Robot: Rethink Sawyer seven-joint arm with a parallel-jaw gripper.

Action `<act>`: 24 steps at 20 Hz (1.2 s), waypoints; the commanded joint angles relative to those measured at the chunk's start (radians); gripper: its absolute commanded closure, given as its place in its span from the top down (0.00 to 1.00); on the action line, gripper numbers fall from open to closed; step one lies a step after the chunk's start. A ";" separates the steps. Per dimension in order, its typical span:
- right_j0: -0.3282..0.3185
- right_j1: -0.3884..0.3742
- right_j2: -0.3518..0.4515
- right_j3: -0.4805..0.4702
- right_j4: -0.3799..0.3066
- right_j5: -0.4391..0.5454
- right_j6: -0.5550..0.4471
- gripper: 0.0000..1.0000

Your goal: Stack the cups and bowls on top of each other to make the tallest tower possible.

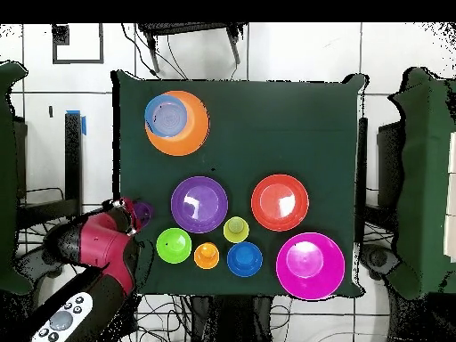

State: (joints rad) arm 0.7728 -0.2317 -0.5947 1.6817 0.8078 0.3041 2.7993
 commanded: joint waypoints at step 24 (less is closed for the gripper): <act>-0.118 -0.058 0.278 0.018 -0.024 -0.027 0.064 0.00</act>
State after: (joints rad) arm 0.7184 -0.2576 -0.5374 1.6819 0.8074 0.2928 2.7990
